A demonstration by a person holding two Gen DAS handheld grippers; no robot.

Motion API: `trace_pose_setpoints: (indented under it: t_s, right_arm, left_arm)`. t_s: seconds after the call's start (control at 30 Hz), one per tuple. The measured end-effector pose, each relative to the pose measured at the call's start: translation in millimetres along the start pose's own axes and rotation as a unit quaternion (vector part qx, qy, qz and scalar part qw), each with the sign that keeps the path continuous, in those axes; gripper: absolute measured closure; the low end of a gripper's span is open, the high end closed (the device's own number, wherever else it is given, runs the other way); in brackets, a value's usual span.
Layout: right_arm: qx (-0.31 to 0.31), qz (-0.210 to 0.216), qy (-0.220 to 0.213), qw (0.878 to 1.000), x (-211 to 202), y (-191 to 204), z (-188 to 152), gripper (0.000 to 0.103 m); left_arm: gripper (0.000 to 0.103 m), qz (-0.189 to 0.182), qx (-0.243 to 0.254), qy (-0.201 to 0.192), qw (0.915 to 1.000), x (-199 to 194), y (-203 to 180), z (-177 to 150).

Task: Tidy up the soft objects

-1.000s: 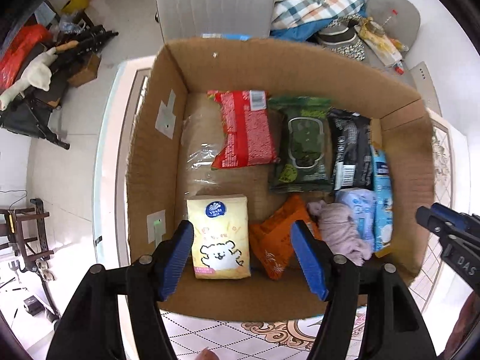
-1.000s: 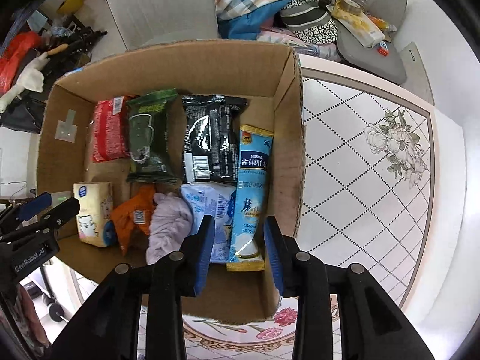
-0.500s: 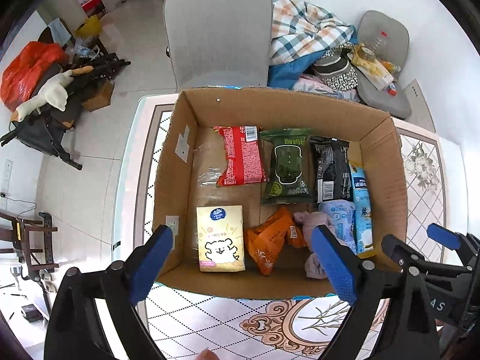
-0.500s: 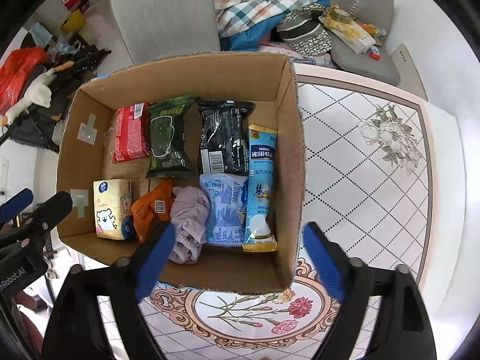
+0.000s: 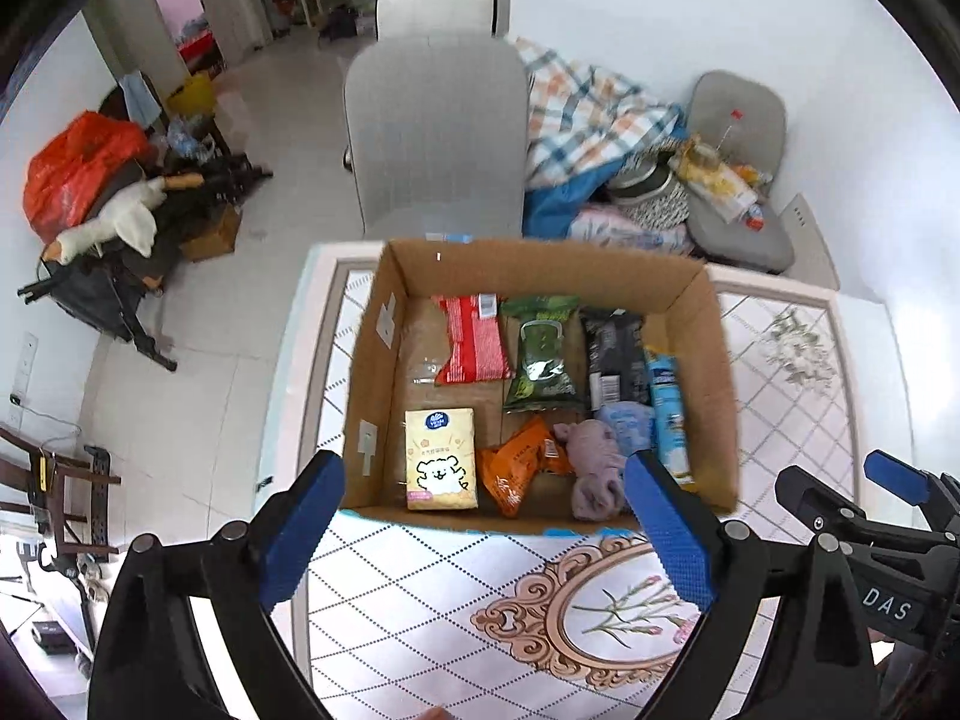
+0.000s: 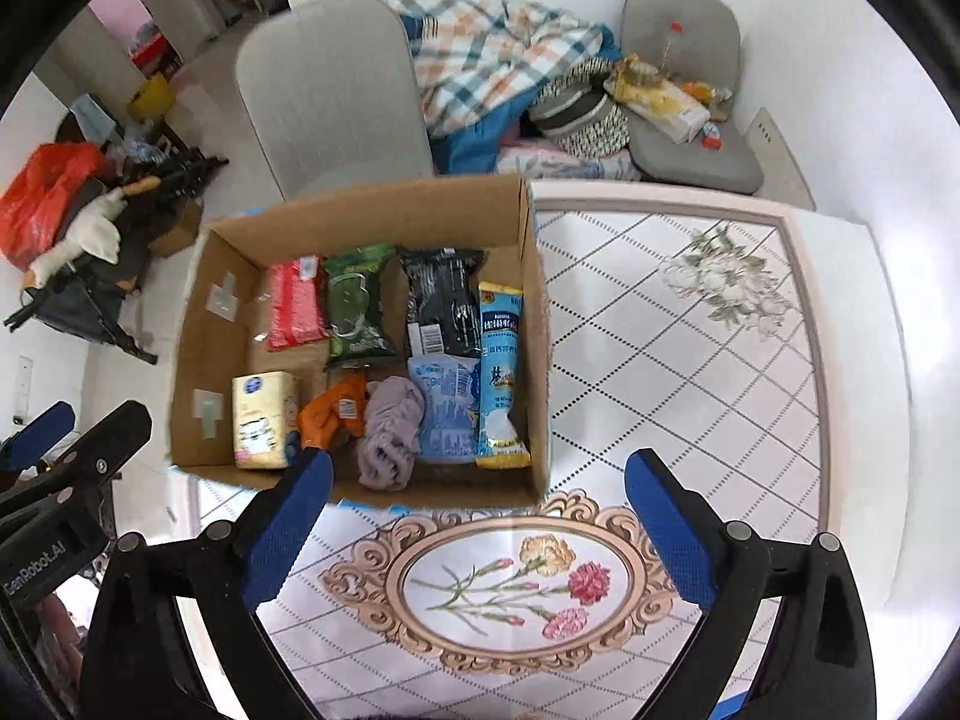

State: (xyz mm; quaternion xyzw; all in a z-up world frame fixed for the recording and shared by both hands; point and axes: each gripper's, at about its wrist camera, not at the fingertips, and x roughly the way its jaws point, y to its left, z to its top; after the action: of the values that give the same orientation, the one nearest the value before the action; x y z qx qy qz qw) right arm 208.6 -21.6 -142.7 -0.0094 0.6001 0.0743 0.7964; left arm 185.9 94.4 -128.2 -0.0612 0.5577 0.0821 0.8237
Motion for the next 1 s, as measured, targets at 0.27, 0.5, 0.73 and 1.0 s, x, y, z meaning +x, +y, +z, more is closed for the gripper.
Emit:
trace_pose_setpoints:
  t_s: [0.27,0.5,0.73,1.0]
  right_arm:
    - [-0.01,-0.001,-0.079,0.997,-106,-4,-40,0.003]
    - [-0.023,-0.009,-0.119,0.993,-168,-4,-65,0.003]
    - [-0.03,-0.015,-0.143,0.989,-202,-4,-80,0.003]
    - [-0.022,-0.008,-0.15,0.988,-213,-13,-88,0.003]
  left_arm:
    - [0.008,-0.012,0.006,-0.054,0.9984,-89,-5,-20]
    - [0.008,-0.018,0.008,-0.076,0.9969,-136,-8,-36]
    - [0.008,-0.011,0.007,-0.096,0.9953,-163,-9,-46]
    - [0.008,0.002,0.012,-0.112,0.9937,-170,-14,-51]
